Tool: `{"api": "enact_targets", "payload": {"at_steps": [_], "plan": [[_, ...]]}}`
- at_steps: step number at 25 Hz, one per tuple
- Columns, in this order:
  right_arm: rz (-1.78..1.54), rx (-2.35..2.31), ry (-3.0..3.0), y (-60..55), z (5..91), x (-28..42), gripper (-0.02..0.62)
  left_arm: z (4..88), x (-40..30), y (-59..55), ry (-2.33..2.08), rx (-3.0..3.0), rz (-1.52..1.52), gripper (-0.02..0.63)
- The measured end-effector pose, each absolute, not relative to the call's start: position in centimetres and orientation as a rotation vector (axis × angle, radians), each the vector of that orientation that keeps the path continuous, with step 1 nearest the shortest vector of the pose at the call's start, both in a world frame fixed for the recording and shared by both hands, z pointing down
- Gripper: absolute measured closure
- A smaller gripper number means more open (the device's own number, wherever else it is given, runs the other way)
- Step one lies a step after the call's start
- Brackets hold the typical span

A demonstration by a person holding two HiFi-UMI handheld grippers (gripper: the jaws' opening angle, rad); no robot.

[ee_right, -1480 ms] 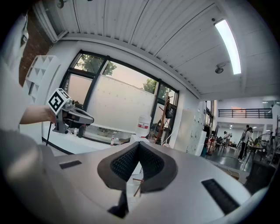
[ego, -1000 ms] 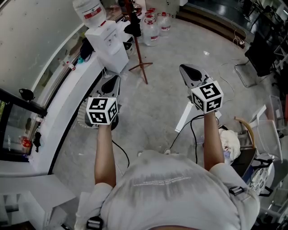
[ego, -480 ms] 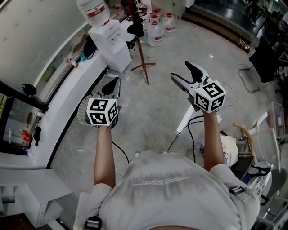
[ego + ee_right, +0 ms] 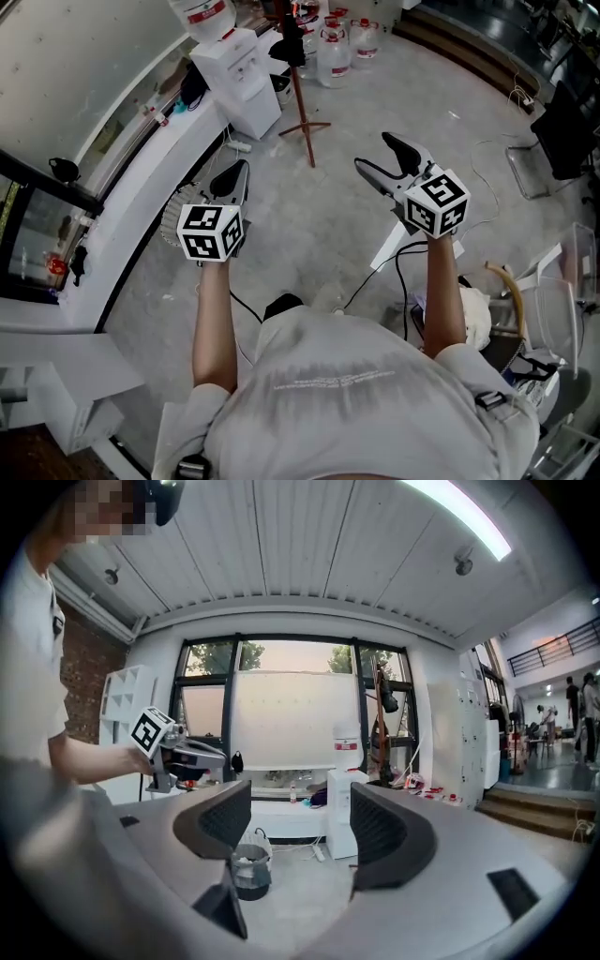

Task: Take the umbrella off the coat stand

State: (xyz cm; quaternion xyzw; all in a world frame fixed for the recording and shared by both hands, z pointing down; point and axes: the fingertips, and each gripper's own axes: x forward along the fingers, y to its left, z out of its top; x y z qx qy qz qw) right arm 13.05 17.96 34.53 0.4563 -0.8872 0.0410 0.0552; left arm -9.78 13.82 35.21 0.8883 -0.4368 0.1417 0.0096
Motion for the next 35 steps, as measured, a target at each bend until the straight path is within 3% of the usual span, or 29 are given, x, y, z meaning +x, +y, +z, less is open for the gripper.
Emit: {"api": "enact_targets", "payload": {"at_steps": [13, 35], "plan": [[0.201, 1.316, -2.707, 10.6, 36.5, 13.5, 0.241, 38.1, -8.2, 5.5, -1.326, 2.746, 0.405, 0.591], [0.111, 1.359, -2.446, -20.0, 36.7, 12.5, 0.244, 39.8, -10.3, -24.1, -1.235, 2.725, 0.318, 0.591]]}}
